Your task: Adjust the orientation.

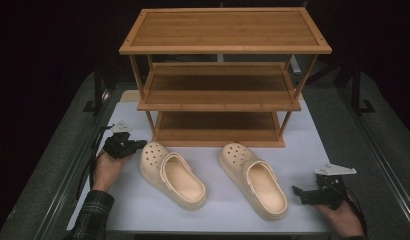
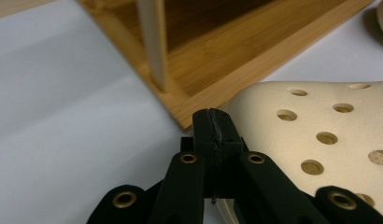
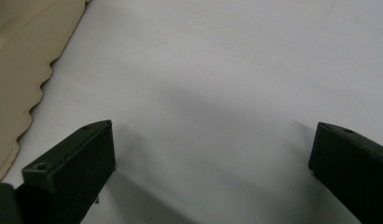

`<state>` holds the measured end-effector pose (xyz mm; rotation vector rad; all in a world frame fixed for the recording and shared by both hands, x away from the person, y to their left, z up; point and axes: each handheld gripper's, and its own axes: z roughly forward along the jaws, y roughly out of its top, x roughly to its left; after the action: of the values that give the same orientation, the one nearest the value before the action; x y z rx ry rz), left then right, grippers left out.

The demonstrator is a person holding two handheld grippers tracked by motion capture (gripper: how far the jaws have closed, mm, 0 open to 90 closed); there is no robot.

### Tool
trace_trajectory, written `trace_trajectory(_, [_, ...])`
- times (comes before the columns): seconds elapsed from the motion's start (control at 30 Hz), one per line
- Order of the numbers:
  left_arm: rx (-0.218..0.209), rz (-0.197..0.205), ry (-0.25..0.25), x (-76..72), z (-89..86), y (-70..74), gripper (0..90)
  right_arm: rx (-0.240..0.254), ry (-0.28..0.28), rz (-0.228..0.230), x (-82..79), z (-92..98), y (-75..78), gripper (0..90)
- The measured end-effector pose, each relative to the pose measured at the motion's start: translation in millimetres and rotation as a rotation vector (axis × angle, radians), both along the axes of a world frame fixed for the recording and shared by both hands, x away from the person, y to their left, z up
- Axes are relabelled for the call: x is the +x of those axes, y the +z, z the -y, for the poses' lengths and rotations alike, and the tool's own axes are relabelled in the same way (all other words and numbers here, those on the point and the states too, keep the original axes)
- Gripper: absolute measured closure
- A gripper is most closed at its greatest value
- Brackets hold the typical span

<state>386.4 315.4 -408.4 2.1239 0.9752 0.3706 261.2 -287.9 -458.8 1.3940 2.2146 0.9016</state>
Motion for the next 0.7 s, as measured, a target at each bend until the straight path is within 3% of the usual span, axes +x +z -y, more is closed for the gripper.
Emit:
trace_trajectory(0.47, [0.001,-0.002,-0.079,-1.8,28.1,-0.6,90.0,-0.001,0.001,0.001,0.1,0.0,0.0,0.0])
trace_trajectory(0.7, [0.021,0.001,-0.111,-3.1,40.1,0.1,90.0,0.001,0.0,0.0,0.0,0.0,0.0,0.0])
